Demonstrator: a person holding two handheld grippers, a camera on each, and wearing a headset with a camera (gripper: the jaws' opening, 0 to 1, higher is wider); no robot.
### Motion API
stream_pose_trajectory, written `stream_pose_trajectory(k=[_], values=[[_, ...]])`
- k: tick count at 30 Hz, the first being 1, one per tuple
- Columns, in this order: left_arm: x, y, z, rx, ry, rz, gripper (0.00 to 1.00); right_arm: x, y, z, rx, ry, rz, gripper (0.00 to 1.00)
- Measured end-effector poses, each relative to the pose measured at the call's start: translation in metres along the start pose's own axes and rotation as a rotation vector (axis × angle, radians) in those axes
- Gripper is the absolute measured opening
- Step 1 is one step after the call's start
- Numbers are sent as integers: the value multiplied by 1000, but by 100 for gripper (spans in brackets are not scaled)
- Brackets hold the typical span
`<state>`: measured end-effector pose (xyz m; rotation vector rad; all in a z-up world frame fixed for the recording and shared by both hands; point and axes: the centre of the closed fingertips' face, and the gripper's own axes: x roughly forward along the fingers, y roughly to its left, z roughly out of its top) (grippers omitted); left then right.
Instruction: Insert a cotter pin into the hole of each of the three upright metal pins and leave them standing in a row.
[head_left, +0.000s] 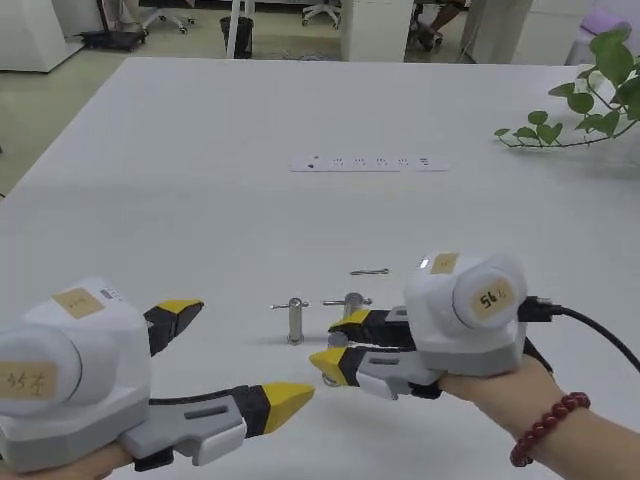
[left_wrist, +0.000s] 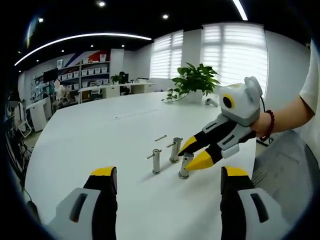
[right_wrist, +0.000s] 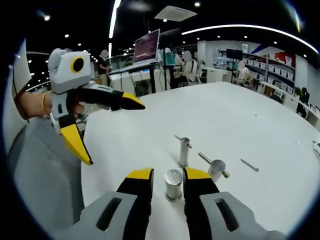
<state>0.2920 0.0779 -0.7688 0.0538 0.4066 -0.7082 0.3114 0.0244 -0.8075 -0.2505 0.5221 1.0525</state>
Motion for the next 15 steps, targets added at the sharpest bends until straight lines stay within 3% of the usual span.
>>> stream_pose_trajectory(k=[7,15], values=[[0,1,1,-5,-6,5,89,-8,5,9,27,15,36,32],[3,-2,2,-6,-8,-6,94,-18,0,22,57,9,62,34]])
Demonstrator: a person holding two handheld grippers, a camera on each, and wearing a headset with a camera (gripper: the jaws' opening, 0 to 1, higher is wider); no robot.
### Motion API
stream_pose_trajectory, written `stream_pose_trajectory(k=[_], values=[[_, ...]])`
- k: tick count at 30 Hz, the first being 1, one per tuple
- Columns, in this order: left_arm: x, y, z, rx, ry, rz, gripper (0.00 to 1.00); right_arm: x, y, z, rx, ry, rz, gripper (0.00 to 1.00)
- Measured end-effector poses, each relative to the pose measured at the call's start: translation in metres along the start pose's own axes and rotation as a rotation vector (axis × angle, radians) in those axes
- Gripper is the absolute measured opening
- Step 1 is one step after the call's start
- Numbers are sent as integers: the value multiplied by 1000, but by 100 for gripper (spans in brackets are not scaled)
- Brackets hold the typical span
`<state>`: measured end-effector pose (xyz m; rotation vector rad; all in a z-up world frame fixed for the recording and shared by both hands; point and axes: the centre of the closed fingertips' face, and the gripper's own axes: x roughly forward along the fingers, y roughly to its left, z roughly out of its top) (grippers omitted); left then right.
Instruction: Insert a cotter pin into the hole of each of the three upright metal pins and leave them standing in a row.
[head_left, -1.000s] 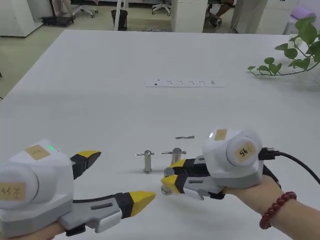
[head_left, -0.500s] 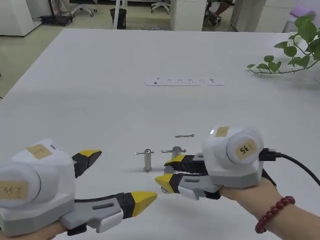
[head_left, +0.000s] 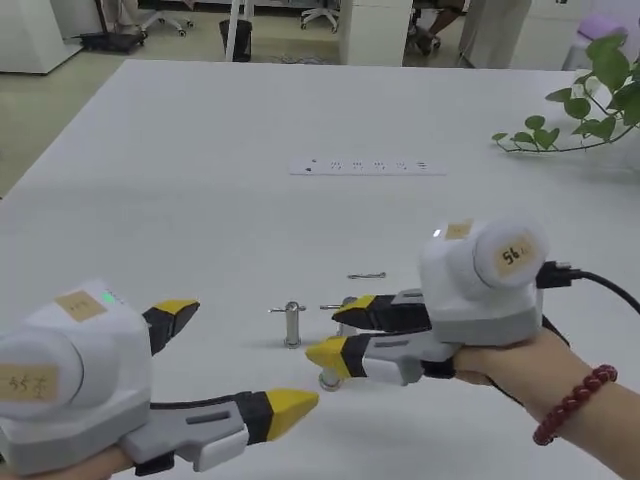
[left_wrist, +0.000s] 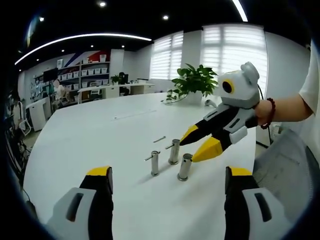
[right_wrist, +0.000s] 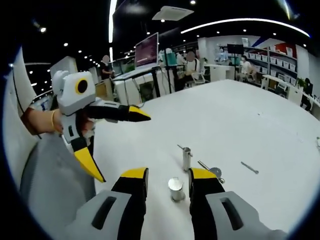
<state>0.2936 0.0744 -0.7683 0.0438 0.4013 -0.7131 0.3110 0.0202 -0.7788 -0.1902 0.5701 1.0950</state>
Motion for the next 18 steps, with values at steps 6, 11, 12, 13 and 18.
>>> stream_pose_trajectory(k=[6,11,12,13,18], values=[[3,-1,-1,2,4,2,99,-8,-14,12,13,-13,0,34],[6,-7,2,14,-2,-13,99,-13,-33,19,31,-18,-26,33],[7,-7,1,15,1,-12,99,-14,-37,20,23,-19,-36,33],[8,-7,1,16,1,-12,99,-16,-42,21,14,-15,-43,33],[10,-6,2,13,1,-11,99,-19,-60,23,12,-8,-63,31]])
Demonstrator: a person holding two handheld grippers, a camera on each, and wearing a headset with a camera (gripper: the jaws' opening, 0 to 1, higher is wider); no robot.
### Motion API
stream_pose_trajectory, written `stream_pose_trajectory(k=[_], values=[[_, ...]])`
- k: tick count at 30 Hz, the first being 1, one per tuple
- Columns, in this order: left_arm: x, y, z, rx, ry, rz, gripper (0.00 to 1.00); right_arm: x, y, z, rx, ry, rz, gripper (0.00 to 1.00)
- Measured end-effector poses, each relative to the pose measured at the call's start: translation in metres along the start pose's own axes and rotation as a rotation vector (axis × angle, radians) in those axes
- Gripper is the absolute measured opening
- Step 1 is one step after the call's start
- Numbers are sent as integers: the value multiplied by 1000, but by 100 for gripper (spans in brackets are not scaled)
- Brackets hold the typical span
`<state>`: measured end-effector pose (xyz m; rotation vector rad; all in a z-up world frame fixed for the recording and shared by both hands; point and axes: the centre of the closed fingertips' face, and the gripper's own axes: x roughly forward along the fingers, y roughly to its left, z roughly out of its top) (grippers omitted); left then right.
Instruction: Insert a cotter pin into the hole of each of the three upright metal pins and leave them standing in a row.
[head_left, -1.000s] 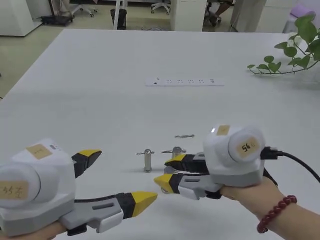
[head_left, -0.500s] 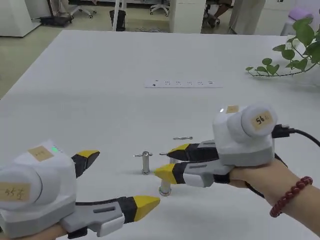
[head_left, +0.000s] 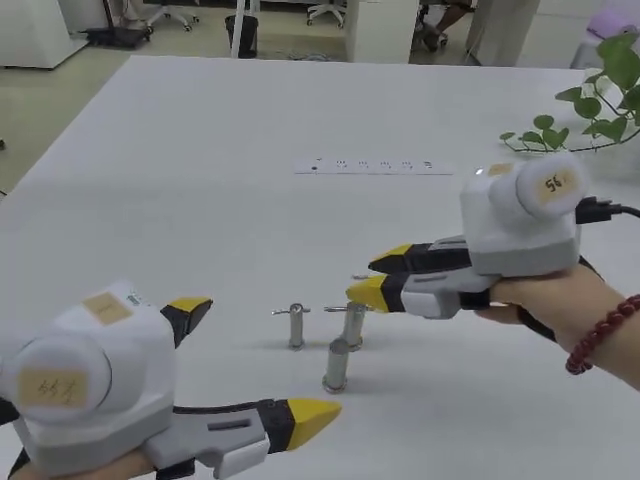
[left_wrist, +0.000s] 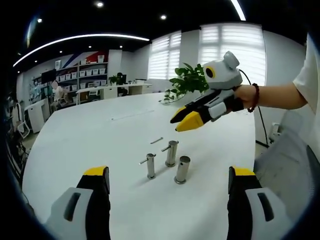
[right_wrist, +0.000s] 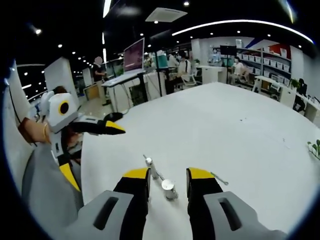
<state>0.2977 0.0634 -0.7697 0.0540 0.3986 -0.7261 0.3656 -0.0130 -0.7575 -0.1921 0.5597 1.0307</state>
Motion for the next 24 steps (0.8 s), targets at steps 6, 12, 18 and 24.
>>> stream_pose_trajectory(k=[6,12,18,24], values=[[2,3,0,-1,2,8,97,1,-24,-6,-22,30,-40,28],[4,0,1,13,-6,4,94,6,-50,-24,-33,84,-80,26],[6,-1,-2,17,0,1,92,13,-71,-45,-54,153,-102,25],[6,-2,-5,12,8,-1,90,22,-88,-56,-93,188,-103,21]])
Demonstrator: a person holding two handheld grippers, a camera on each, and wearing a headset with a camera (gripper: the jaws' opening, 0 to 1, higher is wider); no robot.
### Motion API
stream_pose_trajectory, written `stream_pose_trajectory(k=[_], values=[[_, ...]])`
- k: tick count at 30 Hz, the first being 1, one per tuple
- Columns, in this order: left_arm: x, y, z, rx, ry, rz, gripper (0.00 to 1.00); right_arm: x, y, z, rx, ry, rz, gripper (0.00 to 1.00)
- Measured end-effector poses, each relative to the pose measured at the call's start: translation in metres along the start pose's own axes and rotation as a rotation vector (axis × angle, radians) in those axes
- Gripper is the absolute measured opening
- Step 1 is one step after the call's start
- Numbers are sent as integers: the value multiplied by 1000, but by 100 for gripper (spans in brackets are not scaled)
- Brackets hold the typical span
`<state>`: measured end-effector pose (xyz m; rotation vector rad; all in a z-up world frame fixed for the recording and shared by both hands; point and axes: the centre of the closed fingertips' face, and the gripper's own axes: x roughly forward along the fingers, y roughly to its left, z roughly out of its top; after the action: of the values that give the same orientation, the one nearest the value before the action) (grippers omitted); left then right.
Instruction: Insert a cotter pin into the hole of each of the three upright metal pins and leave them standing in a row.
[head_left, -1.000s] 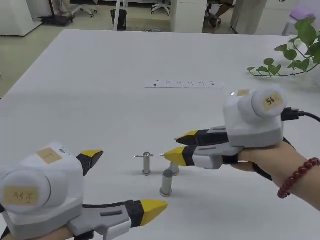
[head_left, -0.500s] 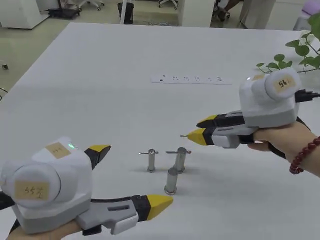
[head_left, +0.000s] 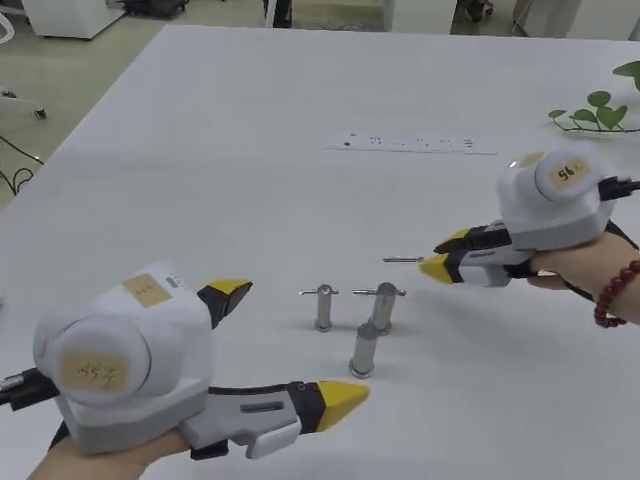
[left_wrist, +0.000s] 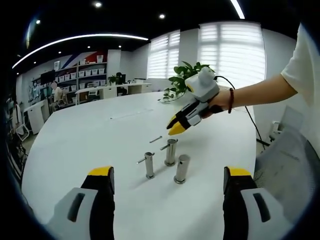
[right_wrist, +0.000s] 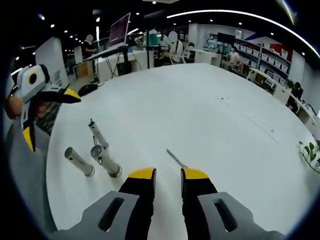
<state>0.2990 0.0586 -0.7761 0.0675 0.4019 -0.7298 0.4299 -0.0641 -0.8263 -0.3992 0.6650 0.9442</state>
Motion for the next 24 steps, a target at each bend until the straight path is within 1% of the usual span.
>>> stream_pose_trajectory(k=[2,3,5,6,7,10,11,12,13,14,15,17,20,23,24], values=[[0,0,-1,0,0,0,90,5,-4,-2,-11,15,5,21],[0,0,-1,1,0,0,89,6,-5,-2,-16,13,12,21],[0,1,-1,-1,-2,2,88,11,-8,0,1,3,22,20],[1,1,-1,-3,-3,3,88,12,-10,0,-3,7,24,20],[1,1,-1,-7,-2,3,88,14,-14,-1,-25,23,15,20],[1,2,-2,-5,0,6,87,20,-17,-1,-20,26,28,20],[1,3,-2,-6,0,6,87,21,-18,-2,-31,36,28,20],[1,3,-3,-9,0,7,87,23,-19,-4,-61,46,32,19],[1,3,-3,-10,0,6,87,25,-19,-4,-53,44,35,19],[1,3,-3,-10,1,7,87,27,-18,-5,-48,50,50,19],[1,3,-4,-11,4,8,86,28,-19,-7,-49,58,51,19],[1,3,-4,-11,5,6,86,31,-20,-9,-82,77,57,18],[1,3,-5,-14,6,5,85,35,-20,-10,-83,91,72,18],[1,3,-5,-18,9,5,85,37,-22,-12,-122,117,85,17],[1,4,-6,-18,10,6,85,38,-21,-10,-107,111,89,16]])
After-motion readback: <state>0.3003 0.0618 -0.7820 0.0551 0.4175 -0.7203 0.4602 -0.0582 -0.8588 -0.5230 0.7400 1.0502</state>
